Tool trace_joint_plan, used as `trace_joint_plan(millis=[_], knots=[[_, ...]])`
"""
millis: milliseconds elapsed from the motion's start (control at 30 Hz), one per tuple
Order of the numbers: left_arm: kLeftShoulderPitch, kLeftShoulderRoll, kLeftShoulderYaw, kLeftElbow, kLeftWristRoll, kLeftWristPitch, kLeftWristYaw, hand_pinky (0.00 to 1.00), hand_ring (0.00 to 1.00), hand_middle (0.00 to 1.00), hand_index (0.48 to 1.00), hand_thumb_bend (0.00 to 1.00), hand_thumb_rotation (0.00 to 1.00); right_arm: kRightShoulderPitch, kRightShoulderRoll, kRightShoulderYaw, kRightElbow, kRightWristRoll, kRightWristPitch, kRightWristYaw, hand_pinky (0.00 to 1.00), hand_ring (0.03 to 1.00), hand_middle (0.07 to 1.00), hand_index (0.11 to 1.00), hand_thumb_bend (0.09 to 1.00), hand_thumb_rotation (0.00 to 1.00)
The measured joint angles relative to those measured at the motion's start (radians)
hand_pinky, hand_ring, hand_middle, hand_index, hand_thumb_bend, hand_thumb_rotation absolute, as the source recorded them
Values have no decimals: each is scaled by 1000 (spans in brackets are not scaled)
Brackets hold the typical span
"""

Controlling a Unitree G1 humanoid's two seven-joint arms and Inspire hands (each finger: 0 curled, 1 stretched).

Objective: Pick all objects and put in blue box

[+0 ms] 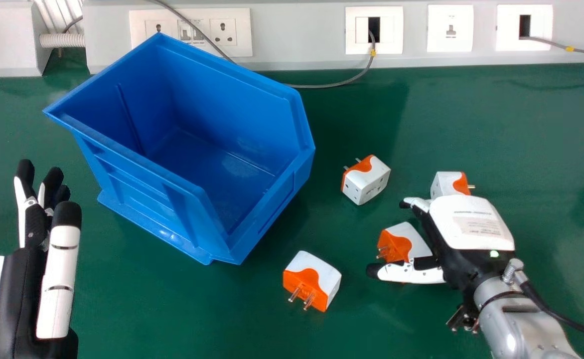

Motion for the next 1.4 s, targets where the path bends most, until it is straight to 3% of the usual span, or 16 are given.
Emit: trace_joint_plan(millis=[67, 100, 200, 267, 300, 367, 467, 767, 967, 1067, 1200, 1400], knots=[[-2, 7, 3, 0, -6, 1, -5, 1000, 1000, 1000, 1000, 543, 919, -2, 0, -3, 11, 13, -14, -13, 540, 602, 661, 691, 531, 667], [-2, 10, 4, -1, -8, 2, -6, 1000, 1000, 1000, 1000, 541, 912, -2, 2, -4, 14, 19, -16, -19, 462, 528, 601, 655, 476, 650], [-3, 14, 4, -1, -7, 3, -7, 1000, 1000, 1000, 1000, 541, 912, -2, 7, -10, 14, 30, -16, -19, 462, 528, 601, 655, 476, 650], [-4, 15, 4, -1, -7, 3, -7, 1000, 1000, 1000, 1000, 542, 895, -4, 10, -11, 12, 38, -14, -15, 362, 438, 533, 595, 476, 471], [-5, 15, 5, -1, -8, 3, -7, 1000, 1000, 1000, 1000, 542, 895, -6, 11, -11, 10, 41, -12, -10, 362, 438, 533, 595, 476, 471], [-5, 15, 5, -1, -10, 3, -7, 1000, 1000, 1000, 1000, 549, 875, -7, 13, -11, 5, 47, -6, -6, 302, 385, 493, 557, 477, 356], [-5, 15, 5, -1, -13, 3, -8, 1000, 1000, 1000, 1000, 545, 870, -7, 23, -9, -8, 51, -3, -6, 280, 364, 476, 544, 477, 314], [-3, 17, 6, -1, -19, 9, -17, 1000, 1000, 1000, 1000, 544, 854, 25, 59, 4, -68, 68, -5, 1, 254, 342, 461, 525, 478, 254], [0, 17, 6, -7, -11, 11, -15, 1000, 1000, 1000, 1000, 530, 842, 117, 55, -10, -182, 92, 1, 22, 237, 328, 459, 513, 479, 214], [-1, 16, 6, -10, -10, 12, -12, 1000, 1000, 1000, 1000, 531, 840, 176, 50, -10, -252, 91, 5, 34, 222, 310, 438, 507, 479, 200], [-3, 16, 6, -11, -13, 13, -11, 1000, 1000, 1000, 1000, 534, 812, 237, 41, -10, -314, 92, 2, 42, 145, 217, 320, 486, 480, 163], [-11, 17, 6, -9, -19, 12, -18, 1000, 1000, 1000, 1000, 524, 799, 293, 35, -27, -382, 91, 9, 62, 132, 202, 303, 482, 480, 154]])
